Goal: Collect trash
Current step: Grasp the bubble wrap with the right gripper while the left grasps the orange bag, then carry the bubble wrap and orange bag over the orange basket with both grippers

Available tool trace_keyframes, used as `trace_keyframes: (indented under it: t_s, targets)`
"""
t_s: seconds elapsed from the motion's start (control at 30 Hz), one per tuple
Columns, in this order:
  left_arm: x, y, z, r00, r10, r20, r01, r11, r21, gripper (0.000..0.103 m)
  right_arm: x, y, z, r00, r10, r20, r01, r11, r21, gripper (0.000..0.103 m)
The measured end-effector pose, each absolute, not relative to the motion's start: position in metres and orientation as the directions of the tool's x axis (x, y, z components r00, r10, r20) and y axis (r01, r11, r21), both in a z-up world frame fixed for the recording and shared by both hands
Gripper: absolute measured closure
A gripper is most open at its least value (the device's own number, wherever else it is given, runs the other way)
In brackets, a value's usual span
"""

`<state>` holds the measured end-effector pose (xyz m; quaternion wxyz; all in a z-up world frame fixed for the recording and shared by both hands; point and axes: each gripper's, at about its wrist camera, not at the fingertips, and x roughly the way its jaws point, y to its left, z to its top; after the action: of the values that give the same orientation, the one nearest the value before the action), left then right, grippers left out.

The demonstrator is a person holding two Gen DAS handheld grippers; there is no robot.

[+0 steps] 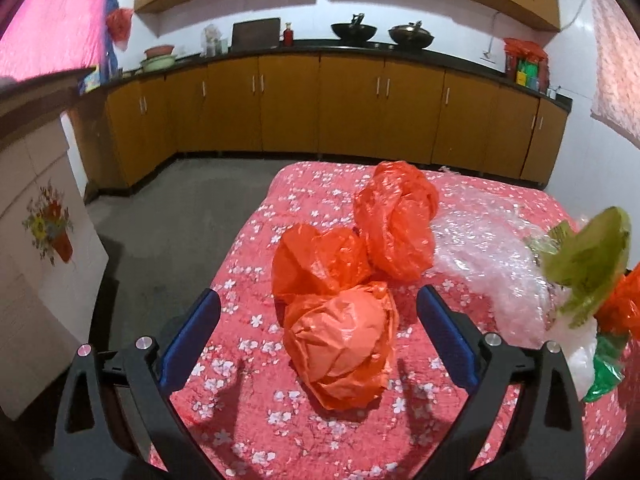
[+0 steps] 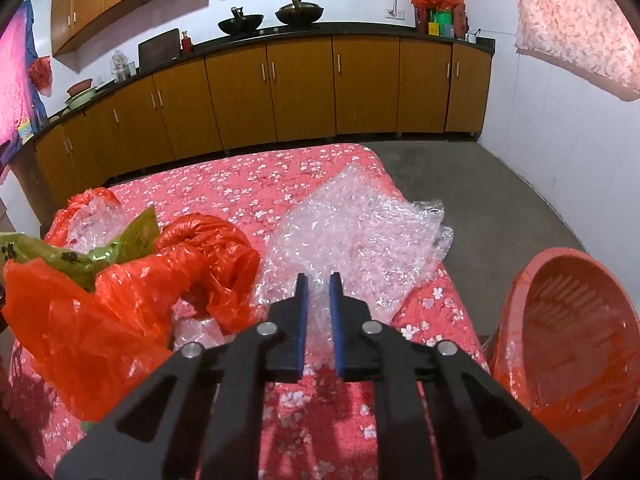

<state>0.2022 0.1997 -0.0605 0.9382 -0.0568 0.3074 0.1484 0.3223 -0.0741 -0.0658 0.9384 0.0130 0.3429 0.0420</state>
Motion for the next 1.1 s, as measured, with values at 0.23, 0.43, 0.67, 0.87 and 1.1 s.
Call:
trace_keyframes:
  t_s: [0.23,0.43,0.67,0.87,1.1]
  targets:
    - [0.215,0.208,-0.068,0.719,0.193,-0.667,-0.303,0.952,-0.052,0.029,0.318,-0.076,-0.069,0.760,0.083,-0.645,-0.060,0.997,0.058,0.094]
    - [0.217,0.197,-0.065,0.719,0.180,-0.671,-0.263,0.965,-0.023,0.053,0.315,-0.080,-0.068,0.760,0.083,-0.644,-0.056,0.997,0.061,0.095]
    - [0.213,0.190,-0.063,0.727,0.180,-0.663,-0.248,0.969,-0.009,0.061,0.311,-0.080,-0.064,0.764,0.091,-0.639,-0.058,0.996,0.072,0.095]
    - [0.206,0.187,-0.052,0.742,0.184,-0.645,-0.247,0.969,-0.007,0.062,0.303,-0.082,-0.055,0.774,0.095,-0.626,-0.061,0.995,0.076,0.095]
    - [0.196,0.181,-0.032,0.777,0.170,-0.606,-0.229,0.973,-0.021,0.063,0.287,-0.085,-0.038,0.797,0.099,-0.596,-0.069,0.995,0.074,0.096]
